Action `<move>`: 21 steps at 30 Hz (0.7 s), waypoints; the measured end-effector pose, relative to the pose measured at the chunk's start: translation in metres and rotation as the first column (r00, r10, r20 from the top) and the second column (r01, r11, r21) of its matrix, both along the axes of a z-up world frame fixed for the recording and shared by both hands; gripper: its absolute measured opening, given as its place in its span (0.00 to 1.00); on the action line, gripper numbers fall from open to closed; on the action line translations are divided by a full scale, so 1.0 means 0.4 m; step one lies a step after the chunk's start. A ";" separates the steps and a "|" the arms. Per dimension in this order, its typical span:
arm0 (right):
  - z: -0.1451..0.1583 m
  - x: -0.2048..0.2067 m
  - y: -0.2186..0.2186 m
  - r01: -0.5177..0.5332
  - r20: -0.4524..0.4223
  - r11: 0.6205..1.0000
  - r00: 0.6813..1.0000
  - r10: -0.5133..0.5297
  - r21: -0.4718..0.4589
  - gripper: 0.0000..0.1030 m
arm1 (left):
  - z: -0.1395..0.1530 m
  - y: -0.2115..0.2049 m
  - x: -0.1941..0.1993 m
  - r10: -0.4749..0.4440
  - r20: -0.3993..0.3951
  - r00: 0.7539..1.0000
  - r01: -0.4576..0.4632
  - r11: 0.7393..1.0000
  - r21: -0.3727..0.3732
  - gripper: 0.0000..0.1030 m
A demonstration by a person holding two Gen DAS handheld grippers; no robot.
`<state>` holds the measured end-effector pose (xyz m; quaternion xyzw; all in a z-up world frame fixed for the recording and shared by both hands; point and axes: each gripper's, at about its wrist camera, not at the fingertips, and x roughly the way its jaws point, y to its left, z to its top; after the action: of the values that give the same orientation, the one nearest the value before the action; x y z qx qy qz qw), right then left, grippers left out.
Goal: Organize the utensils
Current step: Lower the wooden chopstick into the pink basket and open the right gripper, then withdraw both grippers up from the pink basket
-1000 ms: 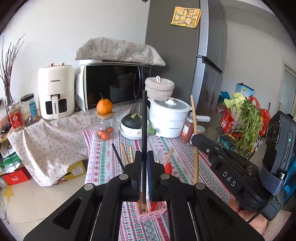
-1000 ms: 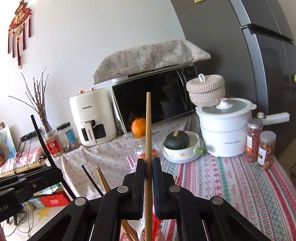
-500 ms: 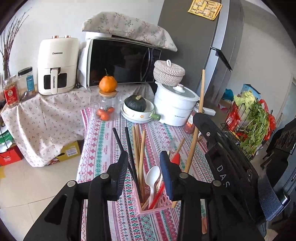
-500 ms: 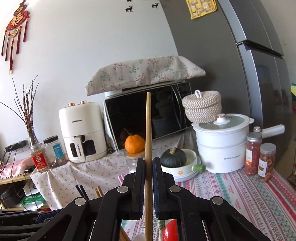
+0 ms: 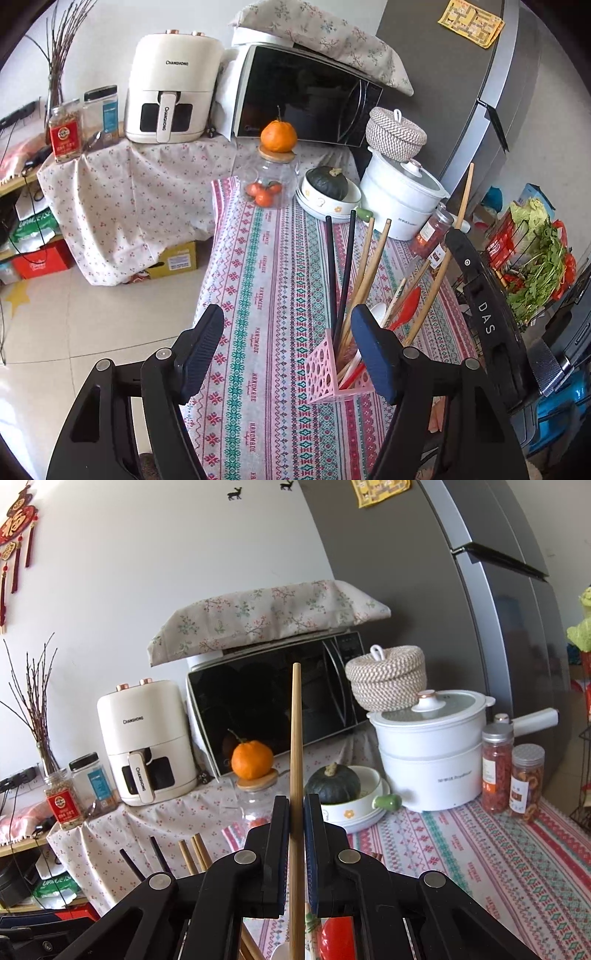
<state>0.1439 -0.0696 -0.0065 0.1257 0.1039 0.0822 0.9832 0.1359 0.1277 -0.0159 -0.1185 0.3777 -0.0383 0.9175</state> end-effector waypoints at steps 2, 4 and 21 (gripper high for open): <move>-0.008 0.002 0.006 0.004 0.001 1.000 1.000 -0.004 -0.013 0.06 | -0.006 0.004 0.002 0.002 -0.009 1.000 -0.002 1.000 0.001 0.72; -0.015 0.004 0.011 0.009 0.001 1.000 1.000 -0.009 -0.026 0.06 | -0.010 0.005 0.003 0.004 -0.014 1.000 -0.004 1.000 0.004 0.72; 0.042 -0.067 -0.073 -0.136 -0.059 0.990 0.989 0.133 -0.042 0.72 | -0.022 0.009 -0.020 0.056 -0.046 0.997 -0.053 0.997 0.060 0.90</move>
<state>0.1170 -0.0988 0.0102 0.0982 0.1415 0.1424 0.9747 0.1280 0.1312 -0.0249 -0.1029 0.3972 0.0008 0.9120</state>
